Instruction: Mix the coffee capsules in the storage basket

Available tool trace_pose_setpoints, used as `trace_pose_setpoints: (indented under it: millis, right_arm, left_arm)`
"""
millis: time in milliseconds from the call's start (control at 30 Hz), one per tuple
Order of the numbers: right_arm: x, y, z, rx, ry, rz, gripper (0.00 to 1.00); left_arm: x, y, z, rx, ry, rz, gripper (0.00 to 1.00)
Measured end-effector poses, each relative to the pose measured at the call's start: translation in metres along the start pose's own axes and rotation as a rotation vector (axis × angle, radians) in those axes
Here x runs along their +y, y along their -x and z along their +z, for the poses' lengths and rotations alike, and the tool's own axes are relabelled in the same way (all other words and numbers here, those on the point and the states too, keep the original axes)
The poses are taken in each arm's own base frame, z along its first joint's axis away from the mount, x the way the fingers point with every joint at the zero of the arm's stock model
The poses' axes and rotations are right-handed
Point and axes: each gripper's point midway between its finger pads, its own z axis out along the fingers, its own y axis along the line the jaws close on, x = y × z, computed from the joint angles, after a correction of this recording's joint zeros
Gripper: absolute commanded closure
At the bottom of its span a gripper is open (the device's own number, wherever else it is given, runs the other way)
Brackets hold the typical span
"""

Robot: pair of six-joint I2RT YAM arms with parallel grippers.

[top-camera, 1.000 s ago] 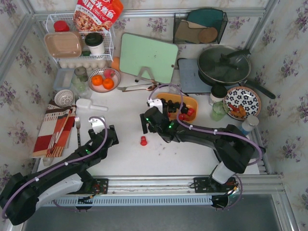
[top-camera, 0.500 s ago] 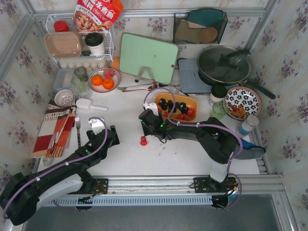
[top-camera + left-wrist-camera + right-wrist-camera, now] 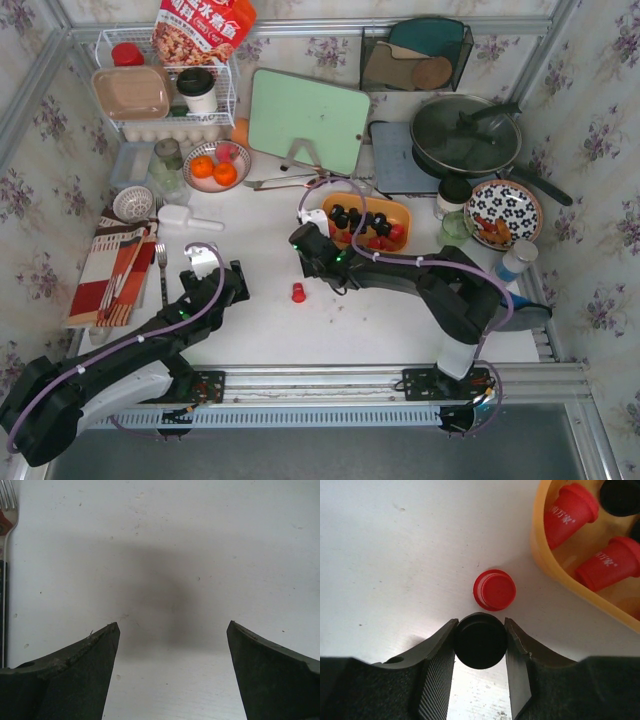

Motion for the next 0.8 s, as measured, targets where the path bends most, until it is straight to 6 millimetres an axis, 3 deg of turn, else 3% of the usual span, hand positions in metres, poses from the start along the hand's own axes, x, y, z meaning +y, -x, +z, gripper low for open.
trace_pose_setpoints:
  millis: [133, 267, 367, 567, 667, 800]
  right_arm:
    - [0.001, 0.019, -0.018, -0.04, 0.025, 0.015, 0.78]
    - [0.002, 0.053, -0.045, -0.133, 0.055, 0.046, 0.78]
    - [-0.01, 0.074, -0.06, -0.198, 0.035, 0.054, 0.77]
    - [-0.087, 0.089, -0.062, -0.254, -0.135, 0.131, 0.76]
    - [-0.133, 0.084, -0.059, -0.253, -0.236, 0.188, 0.73]
    - [-0.164, 0.069, -0.051, -0.226, -0.286, 0.234, 0.71]
  left_arm:
    - [0.0, 0.0, 0.0, 0.002, 0.0, 0.0, 0.09]
    - [0.0, -0.001, 0.001, 0.007, 0.001, 0.001, 0.09]
    - [-0.001, -0.001, 0.001, 0.01, -0.001, 0.0, 0.09]
    - [-0.001, -0.001, 0.002, 0.014, 0.0, 0.0, 0.09]
    - [-0.002, -0.001, 0.002, 0.019, 0.0, 0.002, 0.09]
    - [-0.003, -0.001, 0.003, 0.022, 0.001, 0.005, 0.09]
